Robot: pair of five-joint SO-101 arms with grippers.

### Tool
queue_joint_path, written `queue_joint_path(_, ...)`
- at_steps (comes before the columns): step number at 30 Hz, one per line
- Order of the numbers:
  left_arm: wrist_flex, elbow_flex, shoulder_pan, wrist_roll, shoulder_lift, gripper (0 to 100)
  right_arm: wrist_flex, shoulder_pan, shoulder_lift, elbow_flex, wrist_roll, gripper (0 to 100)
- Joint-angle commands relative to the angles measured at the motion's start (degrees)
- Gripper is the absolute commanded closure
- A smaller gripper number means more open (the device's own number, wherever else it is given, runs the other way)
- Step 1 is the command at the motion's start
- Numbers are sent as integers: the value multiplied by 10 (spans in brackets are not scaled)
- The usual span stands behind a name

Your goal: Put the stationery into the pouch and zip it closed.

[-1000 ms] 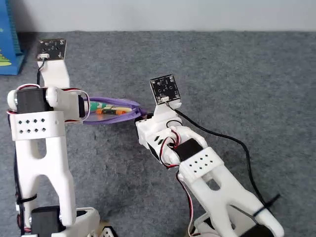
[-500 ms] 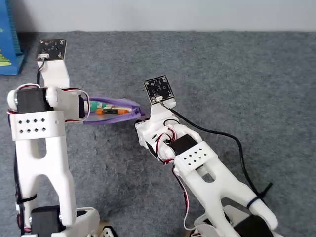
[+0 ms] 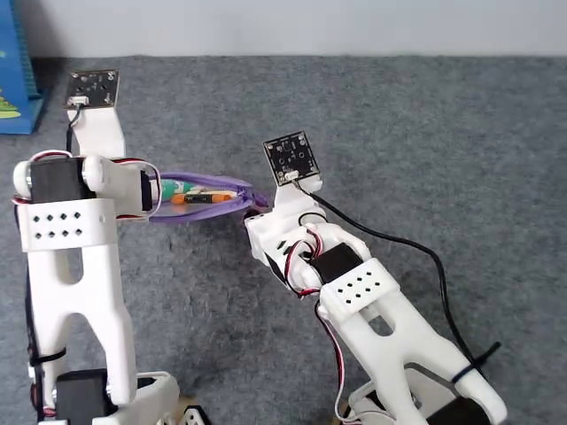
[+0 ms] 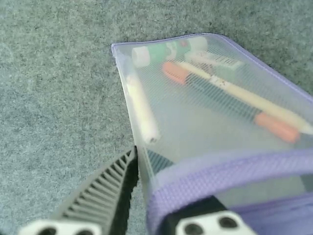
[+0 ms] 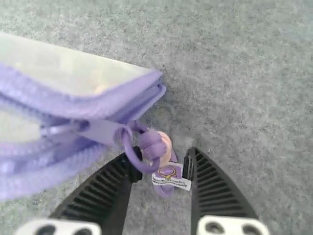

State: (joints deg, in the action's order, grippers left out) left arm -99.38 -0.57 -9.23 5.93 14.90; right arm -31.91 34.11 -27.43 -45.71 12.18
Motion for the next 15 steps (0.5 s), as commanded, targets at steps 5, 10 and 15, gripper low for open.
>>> queue_joint_path(5,-11,6,2,2,0,989,70,7,19,5,-11,870)
queue_joint_path(10,-11,6,0,2,0,989,109,2,80,7,-25,878)
queue_joint_path(15,-11,6,-1,2,0,989,105,2,53,4,-42,991)
